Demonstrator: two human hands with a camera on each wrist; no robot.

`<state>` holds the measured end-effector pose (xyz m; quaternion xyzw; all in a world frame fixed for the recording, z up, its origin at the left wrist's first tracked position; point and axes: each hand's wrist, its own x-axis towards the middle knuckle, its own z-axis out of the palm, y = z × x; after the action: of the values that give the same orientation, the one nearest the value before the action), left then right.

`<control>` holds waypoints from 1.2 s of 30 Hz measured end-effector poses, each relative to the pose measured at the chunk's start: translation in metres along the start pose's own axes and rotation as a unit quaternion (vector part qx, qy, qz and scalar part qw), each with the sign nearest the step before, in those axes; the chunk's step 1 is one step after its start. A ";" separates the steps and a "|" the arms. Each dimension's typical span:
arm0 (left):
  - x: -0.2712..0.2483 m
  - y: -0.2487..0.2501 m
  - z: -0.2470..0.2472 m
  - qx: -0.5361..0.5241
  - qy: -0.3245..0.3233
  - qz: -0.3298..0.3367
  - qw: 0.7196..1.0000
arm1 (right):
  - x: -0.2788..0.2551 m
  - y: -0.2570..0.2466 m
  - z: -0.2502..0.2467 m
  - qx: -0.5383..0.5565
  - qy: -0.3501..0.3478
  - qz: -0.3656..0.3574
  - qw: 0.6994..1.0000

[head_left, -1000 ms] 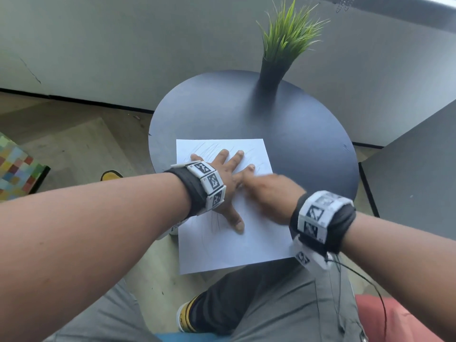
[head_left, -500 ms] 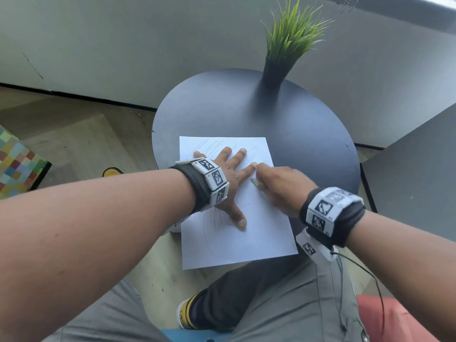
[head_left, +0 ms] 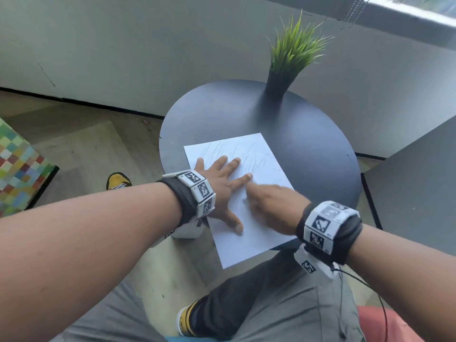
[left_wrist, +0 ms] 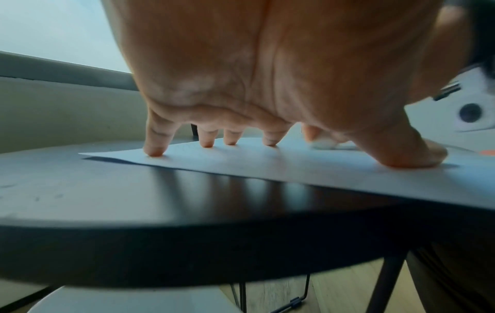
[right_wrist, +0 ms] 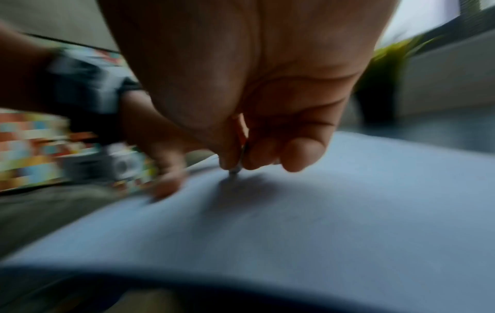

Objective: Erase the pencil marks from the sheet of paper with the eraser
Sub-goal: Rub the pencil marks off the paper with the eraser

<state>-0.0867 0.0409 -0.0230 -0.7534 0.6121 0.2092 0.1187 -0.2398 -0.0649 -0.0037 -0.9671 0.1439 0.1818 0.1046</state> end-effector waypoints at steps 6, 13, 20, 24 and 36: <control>0.007 -0.001 -0.002 0.033 -0.015 0.010 0.999 | 0.013 0.028 -0.019 -0.010 0.027 0.082 0.996; 0.006 -0.003 -0.006 0.035 -0.035 0.017 0.999 | -0.002 -0.007 -0.001 0.008 -0.061 -0.075 0.995; 0.006 -0.002 -0.005 0.033 -0.039 0.013 0.999 | -0.007 -0.013 0.003 0.015 -0.039 -0.076 0.996; 0.008 -0.002 -0.006 0.035 -0.038 0.013 0.999 | 0.011 0.020 -0.015 0.022 0.046 0.084 0.995; 0.006 -0.002 -0.005 0.041 -0.034 0.013 0.998 | -0.003 -0.003 -0.006 0.046 0.017 0.041 0.998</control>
<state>-0.0826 0.0339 -0.0216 -0.7324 0.6254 0.2106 0.1678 -0.2395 -0.0633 0.0033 -0.9574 0.1936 0.1628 0.1392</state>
